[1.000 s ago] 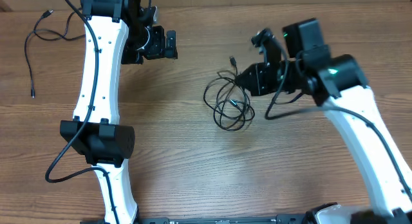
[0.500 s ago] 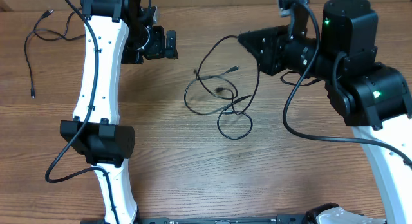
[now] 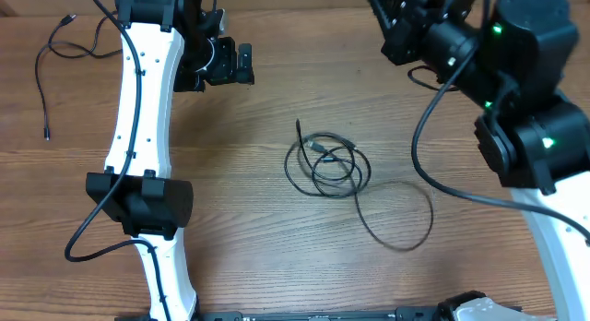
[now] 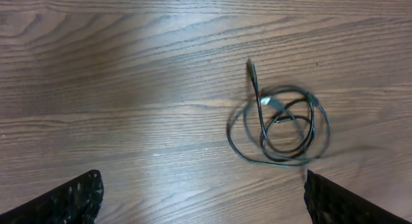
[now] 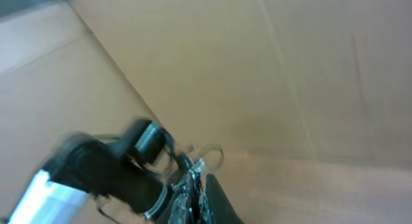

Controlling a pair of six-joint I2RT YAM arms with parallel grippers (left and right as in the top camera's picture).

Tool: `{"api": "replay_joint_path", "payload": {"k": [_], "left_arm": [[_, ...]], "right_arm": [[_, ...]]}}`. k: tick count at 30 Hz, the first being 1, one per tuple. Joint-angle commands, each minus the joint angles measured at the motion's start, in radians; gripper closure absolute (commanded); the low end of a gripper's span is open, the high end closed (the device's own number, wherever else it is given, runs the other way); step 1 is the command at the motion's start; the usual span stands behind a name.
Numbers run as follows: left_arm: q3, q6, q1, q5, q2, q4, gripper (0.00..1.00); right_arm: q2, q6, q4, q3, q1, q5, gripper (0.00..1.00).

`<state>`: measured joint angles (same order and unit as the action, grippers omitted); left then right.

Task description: Untangle cables

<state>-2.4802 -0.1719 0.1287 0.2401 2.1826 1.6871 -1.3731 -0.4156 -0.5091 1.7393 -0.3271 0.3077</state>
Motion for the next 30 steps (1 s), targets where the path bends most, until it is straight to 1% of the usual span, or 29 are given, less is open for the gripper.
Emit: {"api": "replay_joint_path", "payload": {"k": [1, 3, 5, 6, 7, 10, 11, 12, 13, 15, 17, 19, 22, 23, 25, 27, 30], "left_arm": [[0.005, 0.022, -0.003, -0.011, 0.009, 0.003, 0.0], [0.005, 0.022, -0.003, -0.011, 0.009, 0.003, 0.0], [0.005, 0.022, -0.003, -0.011, 0.009, 0.003, 0.0], [0.005, 0.022, -0.003, -0.011, 0.009, 0.003, 0.0], [0.005, 0.022, -0.003, -0.011, 0.009, 0.003, 0.0], [0.005, 0.022, -0.003, -0.011, 0.009, 0.003, 0.0], [0.005, 0.022, -0.003, -0.011, 0.009, 0.003, 0.0], [0.005, 0.022, -0.003, -0.011, 0.009, 0.003, 0.0], [0.005, 0.022, -0.003, -0.011, 0.009, 0.003, 0.0], [0.005, 0.022, -0.003, -0.011, 0.009, 0.003, 0.0], [0.005, 0.022, -0.003, -0.011, 0.009, 0.003, 0.0], [0.005, 0.022, -0.003, -0.011, 0.009, 0.003, 0.0], [0.005, 0.022, -0.003, -0.011, 0.009, 0.003, 0.0], [0.005, 0.022, -0.003, -0.011, 0.009, 0.003, 0.0], [0.005, 0.022, -0.003, -0.011, 0.009, 0.003, 0.01], [0.005, 0.022, -0.003, -0.011, 0.009, 0.003, 0.01], [0.005, 0.022, -0.003, -0.011, 0.009, 0.002, 0.0]], "right_arm": [[0.065, -0.006, 0.024, 0.029, 0.003, -0.02, 0.96], [0.068, 0.005, -0.019, 0.029, 0.003, -0.044, 0.96], [0.067, 0.027, -0.11, 0.029, 0.003, -0.108, 0.96], [0.063, 0.027, -0.175, 0.029, 0.003, -0.165, 0.92], [0.058, 0.026, -0.256, 0.029, 0.003, -0.236, 0.87], [0.032, 0.024, -0.473, 0.029, 0.003, -0.414, 0.85], [0.017, 0.019, -0.554, 0.027, 0.007, -0.473, 0.79], [-0.008, 0.019, -0.652, 0.027, 0.022, -0.515, 0.7], [-0.026, 0.019, -0.71, 0.023, 0.041, -0.52, 0.62], [-0.065, 0.018, -0.795, 0.0, 0.092, -0.515, 0.48], [-0.1, 0.019, -0.84, -0.035, 0.139, -0.507, 0.33], [-0.137, 0.019, -0.864, -0.073, 0.187, -0.48, 0.25], [-0.185, 0.037, -0.875, -0.136, 0.238, -0.411, 0.17], [-0.198, 0.066, -0.871, -0.159, 0.25, -0.38, 0.15], [-0.222, 0.149, -0.852, -0.22, 0.266, -0.314, 0.13], [-0.237, 0.188, -0.832, -0.275, 0.267, -0.263, 0.13], [-0.257, 0.19, -0.777, -0.37, 0.259, -0.19, 0.13]]}}
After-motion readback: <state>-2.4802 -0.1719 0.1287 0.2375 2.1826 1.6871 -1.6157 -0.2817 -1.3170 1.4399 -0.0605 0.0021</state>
